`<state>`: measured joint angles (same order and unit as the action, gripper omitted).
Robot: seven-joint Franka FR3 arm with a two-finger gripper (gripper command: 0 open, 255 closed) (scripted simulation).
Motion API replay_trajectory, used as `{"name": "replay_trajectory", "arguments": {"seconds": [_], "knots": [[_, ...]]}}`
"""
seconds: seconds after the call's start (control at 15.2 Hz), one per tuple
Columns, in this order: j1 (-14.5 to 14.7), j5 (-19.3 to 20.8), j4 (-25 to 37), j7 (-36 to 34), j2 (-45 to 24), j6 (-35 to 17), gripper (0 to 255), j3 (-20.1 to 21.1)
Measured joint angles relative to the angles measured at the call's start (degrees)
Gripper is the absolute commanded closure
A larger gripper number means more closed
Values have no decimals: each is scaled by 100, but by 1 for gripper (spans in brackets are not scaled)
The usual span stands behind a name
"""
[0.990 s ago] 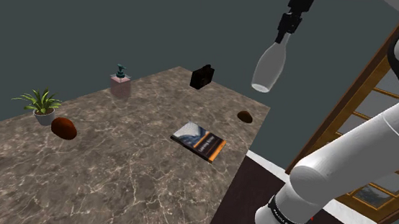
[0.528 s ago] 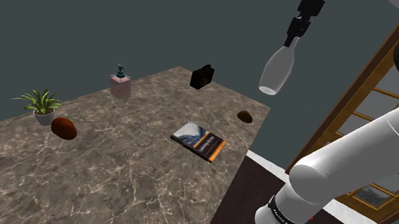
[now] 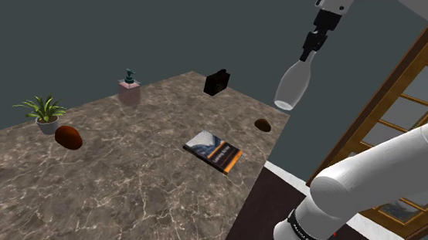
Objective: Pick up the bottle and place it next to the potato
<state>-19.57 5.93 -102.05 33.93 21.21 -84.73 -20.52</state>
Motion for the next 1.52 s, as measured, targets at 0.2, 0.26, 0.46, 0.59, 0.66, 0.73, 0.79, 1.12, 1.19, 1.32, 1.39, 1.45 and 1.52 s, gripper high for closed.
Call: {"name": "replay_trajectory", "arguments": {"seconds": [0.2,0.26,0.46,0.59,0.66,0.73,0.79,1.12,1.19,1.32,1.39,1.45,1.52], "knots": [[-11,20,-289,-13,62,-231,255,-6],[-11,23,-367,-26,79,-291,255,0],[-31,55,-712,-37,171,-547,255,-9],[-41,73,-908,-48,226,-690,255,-9],[-43,79,-1007,-60,245,-771,255,-8],[-48,87,-1111,-61,261,-858,255,-14],[-55,95,-1205,-59,275,-939,255,-24],[-77,132,-1635,-77,354,-1294,255,-42],[-83,140,-1726,-71,360,-1380,255,-54],[-91,153,-1899,-84,389,-1523,255,-58],[-93,157,-1975,-87,388,-1601,255,-64],[-93,159,-2046,-95,389,-1670,255,-66],[-100,170,-2147,-99,411,-1750,255,-70]]}}
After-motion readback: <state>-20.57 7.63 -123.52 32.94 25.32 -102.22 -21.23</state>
